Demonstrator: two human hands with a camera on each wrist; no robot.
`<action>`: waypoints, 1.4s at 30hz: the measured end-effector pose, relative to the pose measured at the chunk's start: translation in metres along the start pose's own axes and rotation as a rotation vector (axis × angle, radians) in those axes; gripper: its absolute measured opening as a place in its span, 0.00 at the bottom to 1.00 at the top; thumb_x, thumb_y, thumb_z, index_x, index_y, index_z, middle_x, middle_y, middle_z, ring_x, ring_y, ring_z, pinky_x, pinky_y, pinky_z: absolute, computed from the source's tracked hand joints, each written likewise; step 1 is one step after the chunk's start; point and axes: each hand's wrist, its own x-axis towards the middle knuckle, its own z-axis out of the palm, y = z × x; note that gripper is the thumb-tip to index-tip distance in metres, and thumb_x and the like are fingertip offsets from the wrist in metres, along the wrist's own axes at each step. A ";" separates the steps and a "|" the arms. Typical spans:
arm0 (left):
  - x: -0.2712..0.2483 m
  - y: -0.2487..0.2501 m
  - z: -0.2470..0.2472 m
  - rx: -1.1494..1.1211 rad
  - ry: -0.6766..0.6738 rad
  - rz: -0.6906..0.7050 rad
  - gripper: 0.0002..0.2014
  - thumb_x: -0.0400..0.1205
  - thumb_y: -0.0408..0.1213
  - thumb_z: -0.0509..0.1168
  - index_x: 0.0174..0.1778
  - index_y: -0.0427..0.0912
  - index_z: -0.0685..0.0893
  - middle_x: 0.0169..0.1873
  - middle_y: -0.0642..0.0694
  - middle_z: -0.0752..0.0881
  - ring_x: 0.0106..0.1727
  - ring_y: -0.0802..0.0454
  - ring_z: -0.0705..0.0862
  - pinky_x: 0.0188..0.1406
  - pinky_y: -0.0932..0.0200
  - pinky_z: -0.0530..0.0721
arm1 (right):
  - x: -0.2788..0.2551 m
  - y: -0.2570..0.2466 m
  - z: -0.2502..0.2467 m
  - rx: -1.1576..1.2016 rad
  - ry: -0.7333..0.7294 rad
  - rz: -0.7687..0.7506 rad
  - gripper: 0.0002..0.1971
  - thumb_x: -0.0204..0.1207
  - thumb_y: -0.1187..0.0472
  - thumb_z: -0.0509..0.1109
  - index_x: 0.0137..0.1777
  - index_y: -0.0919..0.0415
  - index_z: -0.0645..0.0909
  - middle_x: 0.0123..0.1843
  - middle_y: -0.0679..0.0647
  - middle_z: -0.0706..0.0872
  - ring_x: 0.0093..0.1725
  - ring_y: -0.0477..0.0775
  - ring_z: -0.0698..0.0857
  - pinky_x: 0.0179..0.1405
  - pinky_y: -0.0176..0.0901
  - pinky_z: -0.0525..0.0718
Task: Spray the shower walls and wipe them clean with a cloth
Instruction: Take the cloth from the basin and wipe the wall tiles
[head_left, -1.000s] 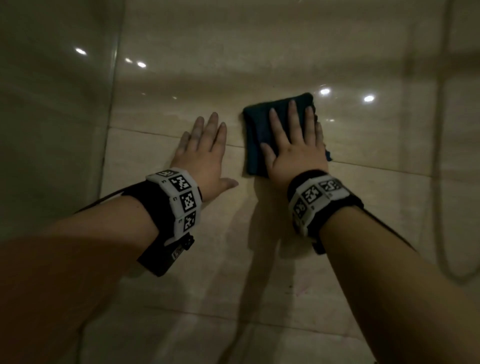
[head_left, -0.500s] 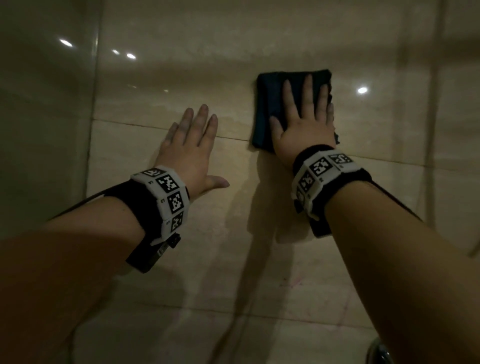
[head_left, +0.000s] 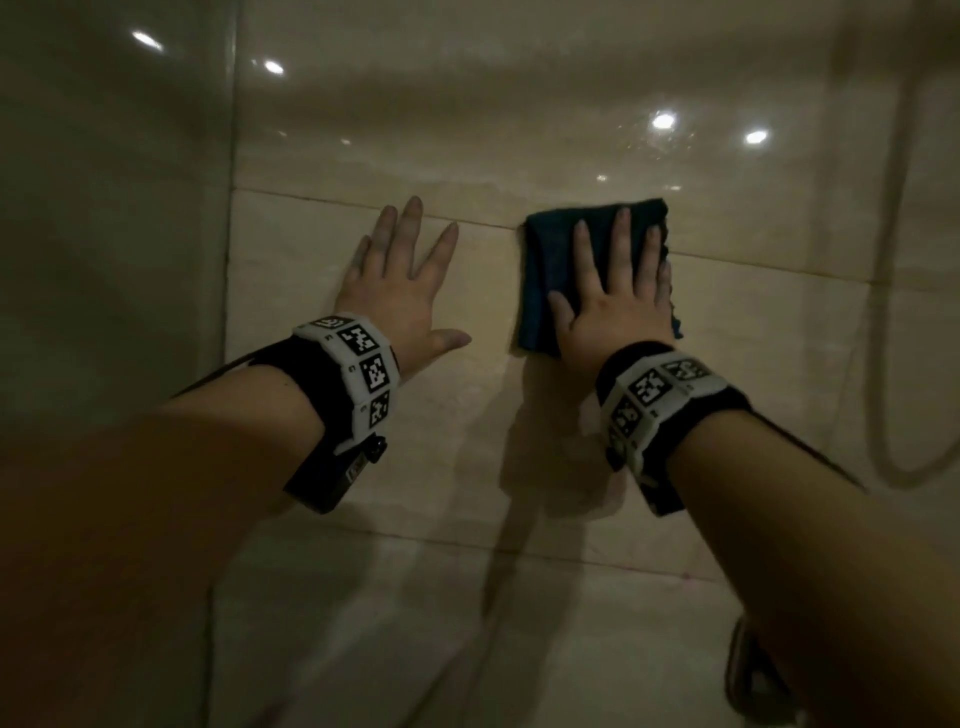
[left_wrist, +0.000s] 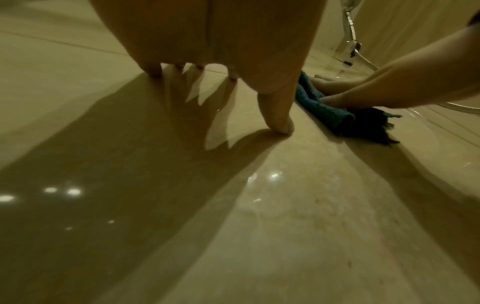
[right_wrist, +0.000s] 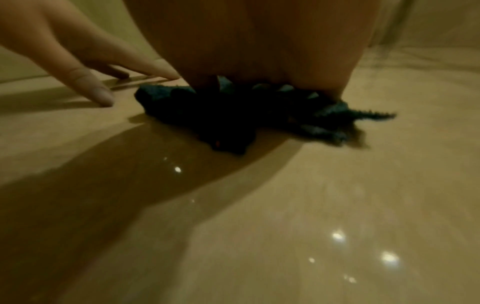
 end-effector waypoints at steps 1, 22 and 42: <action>-0.004 -0.005 0.003 -0.029 0.012 -0.015 0.45 0.79 0.60 0.58 0.82 0.50 0.36 0.82 0.41 0.33 0.84 0.40 0.36 0.84 0.46 0.44 | 0.004 -0.002 -0.005 -0.012 -0.011 -0.004 0.34 0.83 0.41 0.44 0.81 0.47 0.29 0.82 0.55 0.26 0.82 0.64 0.30 0.81 0.58 0.33; -0.106 -0.058 0.056 -0.398 -0.167 -0.297 0.35 0.80 0.21 0.49 0.82 0.34 0.41 0.83 0.39 0.35 0.84 0.44 0.37 0.84 0.54 0.42 | -0.078 -0.127 0.100 -0.083 -0.079 -0.527 0.32 0.85 0.45 0.46 0.82 0.46 0.32 0.83 0.53 0.28 0.81 0.64 0.28 0.74 0.59 0.24; -0.162 -0.061 0.105 -0.338 -0.204 -0.283 0.41 0.77 0.16 0.49 0.83 0.46 0.41 0.84 0.47 0.38 0.85 0.46 0.41 0.82 0.59 0.47 | -0.095 -0.099 0.110 -0.079 -0.022 -0.517 0.33 0.85 0.45 0.49 0.83 0.48 0.37 0.85 0.58 0.36 0.83 0.68 0.37 0.75 0.62 0.28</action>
